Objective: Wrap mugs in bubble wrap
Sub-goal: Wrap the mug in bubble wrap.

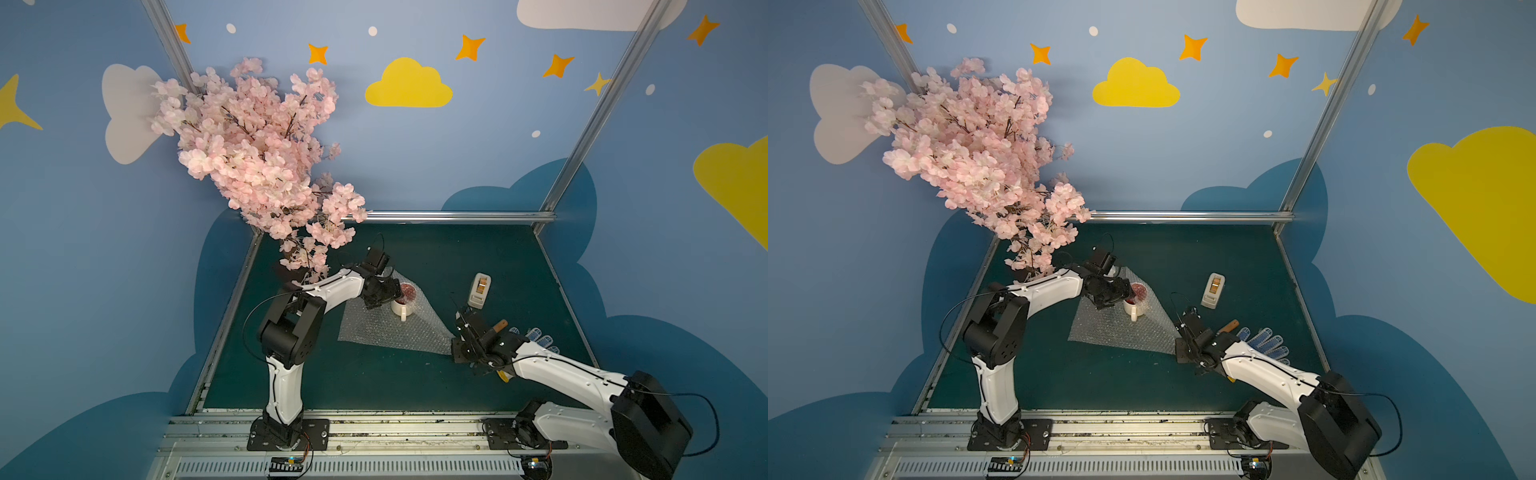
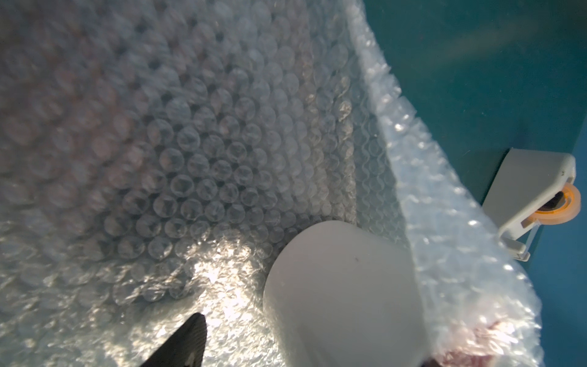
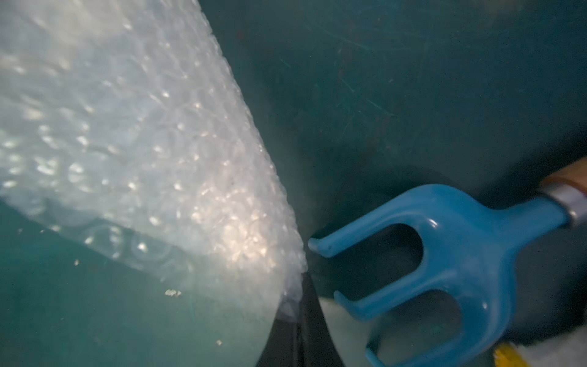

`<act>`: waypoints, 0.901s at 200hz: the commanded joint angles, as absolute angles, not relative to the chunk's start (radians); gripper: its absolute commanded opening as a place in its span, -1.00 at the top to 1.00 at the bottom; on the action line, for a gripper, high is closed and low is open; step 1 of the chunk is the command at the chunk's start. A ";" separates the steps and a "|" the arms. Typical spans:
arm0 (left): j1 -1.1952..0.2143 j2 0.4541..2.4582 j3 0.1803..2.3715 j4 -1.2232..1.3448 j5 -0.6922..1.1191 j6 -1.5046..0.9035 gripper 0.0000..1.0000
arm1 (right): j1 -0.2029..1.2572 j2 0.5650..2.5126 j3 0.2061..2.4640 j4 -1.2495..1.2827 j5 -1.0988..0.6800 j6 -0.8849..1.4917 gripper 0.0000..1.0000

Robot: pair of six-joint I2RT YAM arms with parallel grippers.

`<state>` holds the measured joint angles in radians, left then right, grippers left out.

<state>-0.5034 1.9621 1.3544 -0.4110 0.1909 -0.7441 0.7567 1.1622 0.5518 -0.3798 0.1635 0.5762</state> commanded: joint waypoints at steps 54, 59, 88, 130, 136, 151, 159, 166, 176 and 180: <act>-0.513 1.998 1.368 -0.437 0.195 -0.732 -0.68 | 0.738 1.082 0.693 -0.360 -0.042 0.535 1.00; -0.512 1.999 1.368 -0.437 0.194 -0.732 -0.68 | 0.733 1.086 0.705 -0.355 -0.047 0.535 1.00; -0.513 2.004 1.368 -0.440 0.193 -0.729 -0.68 | 0.695 1.128 0.753 -0.303 -0.100 0.537 1.00; -0.512 2.017 1.376 -0.448 0.193 -0.727 -0.68 | 0.639 1.237 0.853 -0.235 -0.216 0.532 1.00; -0.512 2.016 1.376 -0.448 0.193 -0.727 -0.68 | 0.633 1.254 0.868 -0.228 -0.228 0.532 1.00; -0.512 2.019 1.374 -0.449 0.193 -0.727 -0.68 | 0.612 1.300 0.907 -0.209 -0.258 0.530 1.00; -0.512 2.020 1.374 -0.450 0.193 -0.726 -0.68 | 0.601 1.326 0.926 -0.199 -0.274 0.529 1.00; -0.513 2.021 1.374 -0.449 0.195 -0.726 -0.68 | 0.594 1.348 0.943 -0.189 -0.290 0.529 1.00; -0.512 2.021 1.374 -0.448 0.195 -0.727 -0.68 | 0.584 1.381 0.969 -0.178 -0.315 0.531 1.00; -0.512 2.021 1.373 -0.448 0.194 -0.727 -0.68 | 0.582 1.394 0.980 -0.174 -0.323 0.531 1.00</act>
<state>-0.5072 2.0010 1.3598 -0.4114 0.1909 -0.7410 0.6018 1.3396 0.9146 -0.2348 -0.2413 0.5407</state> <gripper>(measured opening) 0.839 0.042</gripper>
